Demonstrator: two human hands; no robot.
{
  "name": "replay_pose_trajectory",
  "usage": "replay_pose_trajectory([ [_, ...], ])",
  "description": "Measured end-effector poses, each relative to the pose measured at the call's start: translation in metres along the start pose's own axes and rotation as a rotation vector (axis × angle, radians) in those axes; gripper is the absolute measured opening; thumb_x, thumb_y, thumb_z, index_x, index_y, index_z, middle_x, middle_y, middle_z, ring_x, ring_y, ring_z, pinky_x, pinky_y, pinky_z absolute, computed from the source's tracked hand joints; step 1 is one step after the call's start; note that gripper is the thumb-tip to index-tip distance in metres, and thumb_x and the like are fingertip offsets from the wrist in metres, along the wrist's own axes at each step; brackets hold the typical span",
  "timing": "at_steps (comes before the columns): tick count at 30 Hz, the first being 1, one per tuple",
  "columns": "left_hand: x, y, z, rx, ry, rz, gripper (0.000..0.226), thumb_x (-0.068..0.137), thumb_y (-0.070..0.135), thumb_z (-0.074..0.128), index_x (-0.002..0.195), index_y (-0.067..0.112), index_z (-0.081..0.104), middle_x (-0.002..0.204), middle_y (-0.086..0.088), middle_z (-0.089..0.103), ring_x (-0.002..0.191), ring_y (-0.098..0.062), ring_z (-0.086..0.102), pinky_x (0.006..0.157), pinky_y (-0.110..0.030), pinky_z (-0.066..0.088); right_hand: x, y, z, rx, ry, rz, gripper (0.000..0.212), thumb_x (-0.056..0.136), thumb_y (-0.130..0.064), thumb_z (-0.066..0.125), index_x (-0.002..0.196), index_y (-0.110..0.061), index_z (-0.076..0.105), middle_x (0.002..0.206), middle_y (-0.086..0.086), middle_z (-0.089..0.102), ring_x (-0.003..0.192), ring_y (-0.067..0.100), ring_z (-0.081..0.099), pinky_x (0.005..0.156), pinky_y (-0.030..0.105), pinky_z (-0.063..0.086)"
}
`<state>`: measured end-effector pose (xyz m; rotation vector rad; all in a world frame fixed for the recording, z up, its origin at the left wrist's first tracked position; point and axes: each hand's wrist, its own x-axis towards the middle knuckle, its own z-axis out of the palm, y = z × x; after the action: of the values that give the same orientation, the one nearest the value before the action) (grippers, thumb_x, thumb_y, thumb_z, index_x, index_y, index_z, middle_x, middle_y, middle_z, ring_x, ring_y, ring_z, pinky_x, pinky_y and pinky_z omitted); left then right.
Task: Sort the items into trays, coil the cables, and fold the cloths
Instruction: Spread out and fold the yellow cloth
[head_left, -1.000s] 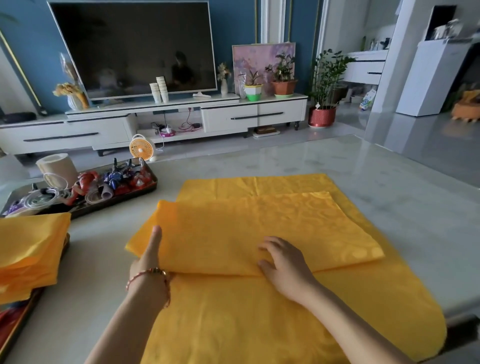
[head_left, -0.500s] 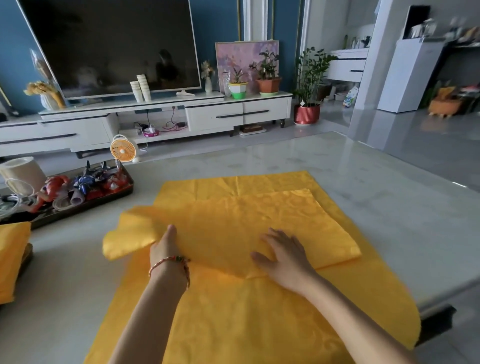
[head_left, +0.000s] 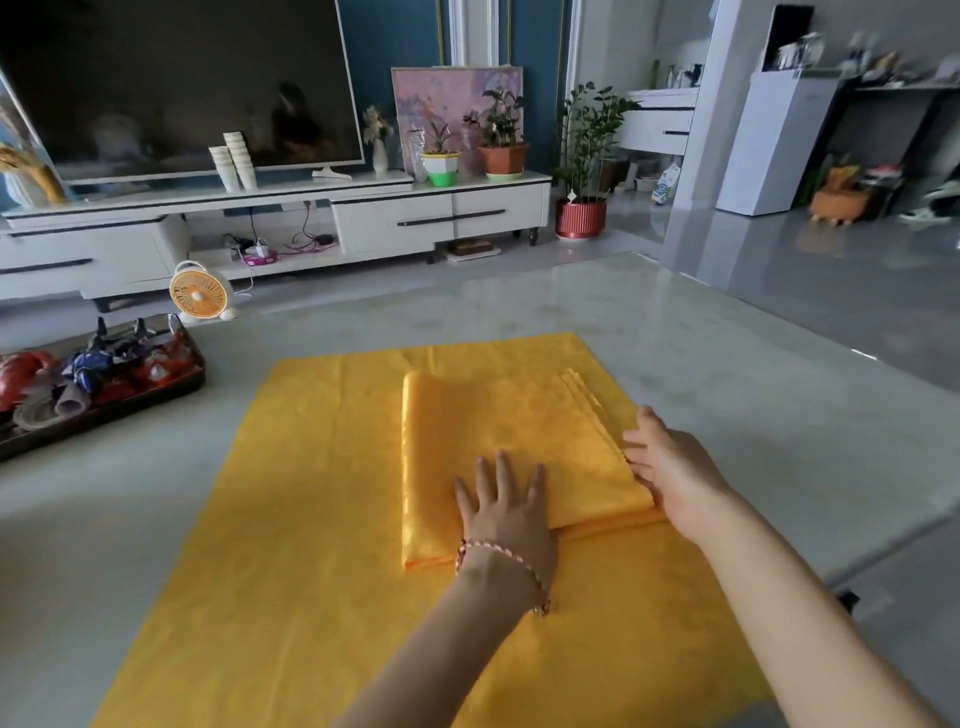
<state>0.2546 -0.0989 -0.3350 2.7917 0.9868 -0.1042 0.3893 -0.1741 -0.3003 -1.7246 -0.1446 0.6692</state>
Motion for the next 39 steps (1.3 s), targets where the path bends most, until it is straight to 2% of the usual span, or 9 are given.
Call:
replay_pose_trajectory([
  [2, -0.001, -0.002, 0.007, 0.034, 0.034, 0.007, 0.069, 0.096, 0.037, 0.039, 0.15, 0.025, -0.002, 0.156, -0.014, -0.011, 0.143, -0.034, -0.012, 0.114, -0.053, -0.007, -0.001, 0.001, -0.001, -0.214, 0.034, -0.083, 0.043, 0.095, -0.045, 0.045, 0.105, -0.006, 0.06, 0.114, 0.018, 0.062, 0.106, 0.032, 0.057, 0.094, 0.042, 0.046],
  [8, -0.001, -0.003, -0.001, 0.047, 0.033, 0.022, 0.069, 0.096, 0.04, 0.04, 0.15, 0.022, 0.001, 0.157, -0.011, -0.003, 0.144, -0.031, -0.006, 0.114, -0.052, -0.002, -0.009, 0.008, 0.008, -0.681, 0.081, -0.314, 0.053, 0.084, -0.024, 0.069, 0.13, -0.011, 0.047, 0.129, 0.011, 0.053, 0.115, 0.025, 0.052, 0.079, 0.023, 0.037],
  [17, -0.028, -0.066, -0.008, 0.129, 0.106, 0.067, 0.061, 0.096, 0.015, 0.032, 0.149, 0.026, 0.005, 0.158, 0.002, -0.001, 0.145, -0.021, -0.009, 0.115, -0.046, -0.005, -0.005, 0.012, -0.004, -0.723, 0.104, -0.341, 0.041, 0.093, -0.012, 0.052, 0.133, -0.013, 0.043, 0.132, 0.012, 0.05, 0.116, 0.028, 0.052, 0.081, 0.026, 0.039],
  [21, -0.03, -0.083, -0.008, 0.135, 0.07, 0.169, 0.057, 0.099, 0.019, 0.028, 0.15, 0.029, 0.005, 0.158, 0.006, -0.003, 0.145, -0.015, -0.004, 0.116, -0.034, -0.003, -0.009, 0.017, -0.002, -1.033, 0.186, -0.406, 0.041, 0.094, -0.014, 0.05, 0.133, -0.012, 0.038, 0.129, 0.014, 0.046, 0.118, 0.03, 0.046, 0.092, 0.037, 0.041],
  [25, -0.029, -0.09, -0.01, 0.121, 0.003, 0.208, 0.057, 0.1, 0.037, 0.028, 0.15, 0.03, 0.002, 0.158, 0.007, -0.007, 0.145, -0.012, -0.005, 0.117, -0.034, -0.001, -0.018, 0.017, 0.006, -1.302, 0.306, -0.622, 0.043, 0.087, -0.007, 0.052, 0.129, -0.011, 0.042, 0.127, 0.011, 0.043, 0.118, 0.029, 0.042, 0.095, 0.034, 0.035],
  [28, -0.033, -0.089, -0.006, 0.128, -0.047, 0.209, 0.064, 0.097, 0.052, 0.02, 0.149, 0.028, -0.007, 0.157, 0.006, -0.015, 0.144, -0.012, -0.013, 0.116, -0.038, -0.008, -0.033, 0.025, 0.024, -1.084, 0.042, -0.89, 0.04, 0.092, -0.015, 0.05, 0.132, -0.012, 0.046, 0.136, 0.006, 0.046, 0.126, 0.023, 0.041, 0.103, 0.028, 0.029],
  [31, -0.03, -0.087, -0.006, 0.122, -0.083, 0.207, 0.064, 0.097, 0.052, 0.022, 0.149, 0.028, -0.008, 0.156, 0.007, -0.016, 0.144, -0.012, -0.014, 0.116, -0.04, -0.008, -0.051, 0.042, 0.042, -0.948, -0.315, -0.872, 0.049, 0.096, -0.037, 0.047, 0.141, -0.02, 0.04, 0.151, -0.001, 0.032, 0.139, 0.011, 0.025, 0.11, 0.019, 0.015],
  [35, -0.022, -0.086, -0.02, 0.153, -0.178, 0.183, 0.073, 0.092, 0.037, 0.041, 0.149, 0.028, -0.003, 0.157, 0.008, -0.012, 0.145, -0.011, -0.008, 0.115, -0.048, -0.001, -0.051, 0.058, 0.045, -1.136, -0.414, -0.823, 0.062, 0.095, -0.052, 0.039, 0.148, -0.024, 0.023, 0.159, -0.006, 0.006, 0.144, 0.008, 0.0, 0.113, 0.023, -0.002],
  [39, -0.018, -0.082, -0.029, 0.255, -0.223, 0.173, 0.082, 0.087, 0.024, 0.052, 0.149, 0.028, -0.001, 0.157, 0.008, -0.007, 0.145, -0.012, 0.0, 0.113, -0.054, 0.004, -0.054, 0.055, 0.042, -1.103, -0.43, -0.82, 0.066, 0.092, -0.056, 0.043, 0.147, -0.023, 0.026, 0.158, -0.008, 0.007, 0.143, 0.006, 0.002, 0.112, 0.021, 0.001],
])
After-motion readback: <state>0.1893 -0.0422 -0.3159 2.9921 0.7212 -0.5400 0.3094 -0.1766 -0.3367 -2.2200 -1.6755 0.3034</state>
